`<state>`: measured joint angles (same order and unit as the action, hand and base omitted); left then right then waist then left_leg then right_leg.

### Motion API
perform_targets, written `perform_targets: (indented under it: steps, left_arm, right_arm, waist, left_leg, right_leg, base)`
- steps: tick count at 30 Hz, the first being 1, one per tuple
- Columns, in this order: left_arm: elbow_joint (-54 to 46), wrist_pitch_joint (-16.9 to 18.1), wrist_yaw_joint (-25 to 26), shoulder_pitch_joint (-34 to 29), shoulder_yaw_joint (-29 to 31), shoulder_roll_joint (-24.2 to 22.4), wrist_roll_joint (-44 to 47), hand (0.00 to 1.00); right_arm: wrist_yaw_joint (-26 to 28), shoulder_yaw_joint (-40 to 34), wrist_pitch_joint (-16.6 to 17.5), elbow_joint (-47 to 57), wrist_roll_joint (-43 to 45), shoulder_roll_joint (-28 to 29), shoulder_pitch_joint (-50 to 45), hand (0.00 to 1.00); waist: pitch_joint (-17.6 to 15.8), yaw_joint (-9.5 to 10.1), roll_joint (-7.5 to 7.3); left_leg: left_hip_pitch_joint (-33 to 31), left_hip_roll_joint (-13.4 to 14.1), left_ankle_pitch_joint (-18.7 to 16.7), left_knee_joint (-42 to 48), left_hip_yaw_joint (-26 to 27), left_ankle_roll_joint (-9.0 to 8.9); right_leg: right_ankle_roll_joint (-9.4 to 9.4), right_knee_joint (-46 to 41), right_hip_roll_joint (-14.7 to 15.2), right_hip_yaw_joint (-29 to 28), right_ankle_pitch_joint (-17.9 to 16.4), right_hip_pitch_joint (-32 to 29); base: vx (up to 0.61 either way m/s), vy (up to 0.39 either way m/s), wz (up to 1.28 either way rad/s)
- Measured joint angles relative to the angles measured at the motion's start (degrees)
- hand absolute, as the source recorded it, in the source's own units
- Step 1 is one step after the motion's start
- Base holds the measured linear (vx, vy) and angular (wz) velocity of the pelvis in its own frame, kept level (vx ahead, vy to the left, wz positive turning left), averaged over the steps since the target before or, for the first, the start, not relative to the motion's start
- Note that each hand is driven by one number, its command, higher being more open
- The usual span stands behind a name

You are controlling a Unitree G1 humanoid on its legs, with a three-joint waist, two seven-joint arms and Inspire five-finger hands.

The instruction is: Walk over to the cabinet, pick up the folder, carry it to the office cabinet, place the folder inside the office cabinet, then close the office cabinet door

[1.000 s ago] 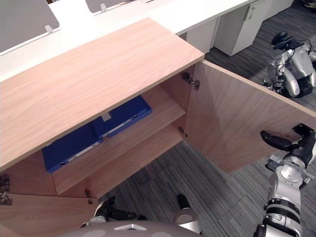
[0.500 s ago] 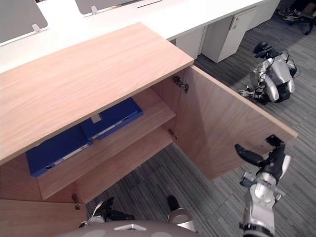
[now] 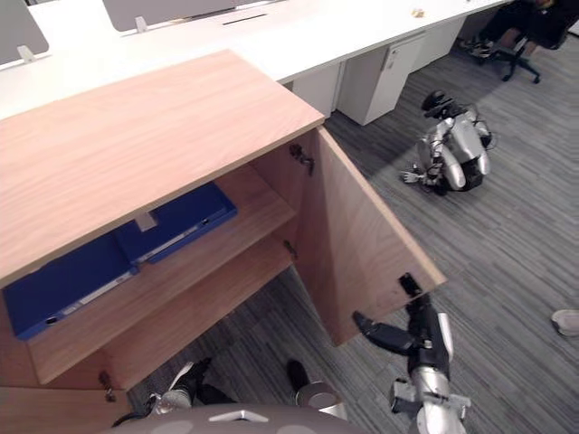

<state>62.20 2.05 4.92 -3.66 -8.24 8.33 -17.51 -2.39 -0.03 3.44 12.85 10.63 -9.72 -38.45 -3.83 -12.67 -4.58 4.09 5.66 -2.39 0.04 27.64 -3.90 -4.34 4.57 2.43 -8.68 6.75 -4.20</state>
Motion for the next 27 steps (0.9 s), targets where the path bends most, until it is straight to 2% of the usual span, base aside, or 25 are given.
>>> perform_targets:
  steps: [2, 6, 7, 11, 16, 20, 23, 27]
  left_arm:
    - [0.0, 0.4, -0.3, 0.5, -1.7, 0.4, -1.2, 1.00]
    - [-0.4, 1.2, -0.5, 1.5, -2.8, 0.2, -2.4, 1.00]
    - [-1.1, 1.2, -0.5, 1.6, -2.8, 0.3, -2.6, 1.00]
    - [-2.2, 1.2, -0.4, 1.6, -2.7, 0.6, -3.1, 1.00]
    - [-3.4, 1.1, -0.3, 1.6, -2.5, 1.0, -3.0, 1.00]
    - [-3.5, 0.9, -0.1, 1.7, -1.7, 0.9, -2.0, 1.00]
    - [-3.5, 0.8, 0.2, 1.7, -0.9, 0.8, -0.3, 1.00]
    - [-3.5, 0.2, 1.0, 1.7, 1.7, 0.8, 1.9, 1.00]
  right_arm:
    - [2.5, 4.5, 0.0, 0.8, -0.8, -3.3, -0.1, 1.00]
    - [8.2, 13.9, -0.1, 3.7, -2.2, -6.5, 0.6, 1.00]
    - [9.3, 17.2, -0.3, 3.9, -2.3, -6.7, 2.1, 1.00]
    - [12.5, 22.9, -0.2, 4.0, -3.9, -5.5, 8.1, 1.00]
    - [12.4, 24.2, 0.3, 2.8, -5.3, -3.5, 14.6, 1.00]
    - [10.8, 23.7, 0.9, -3.2, -6.2, -4.4, 20.6, 1.00]
    - [9.2, 23.2, 0.7, -8.1, -7.8, -5.8, 26.4, 1.00]
    - [8.1, 22.0, 0.1, -13.9, -8.5, -6.3, 32.8, 1.00]
  waist:
    - [-0.1, 0.20, -0.65]
    - [-0.2, 2.89, -1.33]
    - [-0.4, 3.86, -1.70]
    - [-0.3, 5.94, -2.70]
    - [-0.1, 8.10, -3.38]
    - [-0.4, 8.66, -2.78]
    - [-0.6, 9.51, -1.59]
    - [-1.1, 10.49, -0.41]
  left_leg:
    - [-0.2, 0.1, 0.0, 0.1, -0.4, -0.04]
    - [-0.9, 0.2, 0.5, -0.8, -4.1, -0.38]
    - [-0.9, 0.2, 1.7, -1.8, -5.5, -0.50]
    - [0.6, 0.1, 4.1, -4.9, -9.1, -0.71]
    - [-1.1, -0.2, 4.6, -5.3, -13.5, -0.03]
    - [-2.0, -1.2, 4.7, -5.3, -15.6, 0.17]
    - [-2.5, -1.9, 4.9, -5.3, -18.3, 0.53]
    - [-3.1, -2.4, 5.3, -5.4, -20.5, 1.16]
  right_leg:
    - [0.00, -1.3, 0.1, 0.8, 0.0, -0.7]
    - [0.21, -1.8, -0.1, 2.7, -0.2, -0.5]
    - [0.38, -1.8, -0.2, 4.0, -0.3, -0.3]
    - [1.09, -2.6, -0.4, 7.5, -1.2, 1.0]
    - [1.01, -3.7, 0.5, 11.8, -3.1, 1.4]
    - [0.66, -3.8, 1.6, 13.7, -3.5, 1.7]
    - [0.06, -3.8, 2.2, 16.2, -3.9, 2.6]
    - [0.16, -3.9, 2.8, 18.2, -4.3, 3.1]
  base:
    - [-0.06, -0.044, -0.16]
    - [-0.03, -0.034, 0.23]
    - [-0.01, -0.049, 0.50]
    - [0.02, -0.040, 0.49]
    - [0.02, -0.017, 0.47]
    - [0.05, 0.022, 0.33]
    - [0.04, 0.016, 0.46]
    - [0.00, 0.015, 0.29]
